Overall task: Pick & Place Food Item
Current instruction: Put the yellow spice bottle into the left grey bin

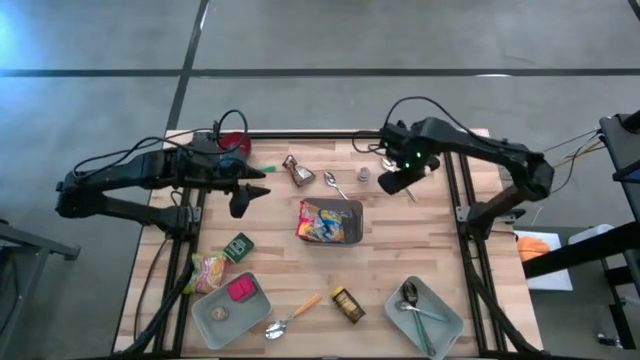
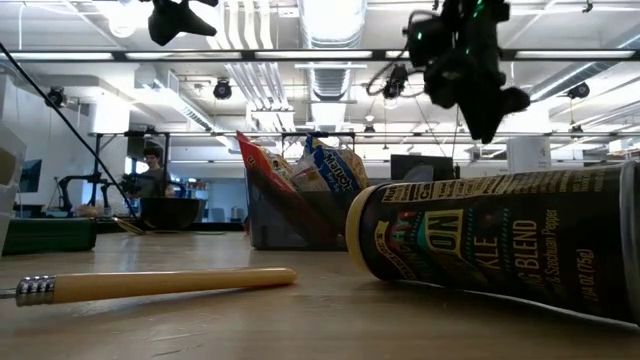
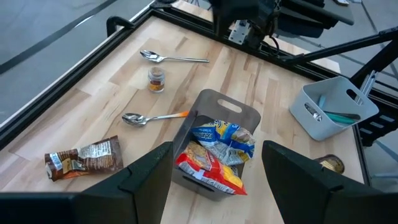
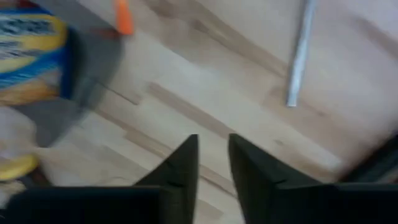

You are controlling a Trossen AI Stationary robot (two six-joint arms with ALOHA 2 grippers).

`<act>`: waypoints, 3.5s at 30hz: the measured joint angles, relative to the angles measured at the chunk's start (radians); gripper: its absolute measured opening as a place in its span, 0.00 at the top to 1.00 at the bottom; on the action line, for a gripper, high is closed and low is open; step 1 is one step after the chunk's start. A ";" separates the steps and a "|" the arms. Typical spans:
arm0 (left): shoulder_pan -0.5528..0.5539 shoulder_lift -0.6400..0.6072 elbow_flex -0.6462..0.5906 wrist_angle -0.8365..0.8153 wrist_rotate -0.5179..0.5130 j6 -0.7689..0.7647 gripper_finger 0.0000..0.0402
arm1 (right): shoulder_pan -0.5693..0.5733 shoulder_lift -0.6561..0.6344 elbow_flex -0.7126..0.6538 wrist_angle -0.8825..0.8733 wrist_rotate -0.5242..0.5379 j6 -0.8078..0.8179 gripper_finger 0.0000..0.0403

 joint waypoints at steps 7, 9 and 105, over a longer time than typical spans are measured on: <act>0.000 0.000 0.000 -0.001 0.000 0.008 0.38 | 0.155 -0.085 -0.098 0.235 -0.011 0.252 0.96; 0.000 0.000 0.000 -0.003 0.000 0.008 0.38 | 0.180 -0.093 -0.130 0.300 -0.032 0.293 0.97; -0.003 0.033 -0.001 -0.225 0.143 -0.054 0.38 | 0.998 0.787 0.500 0.309 0.101 0.673 0.51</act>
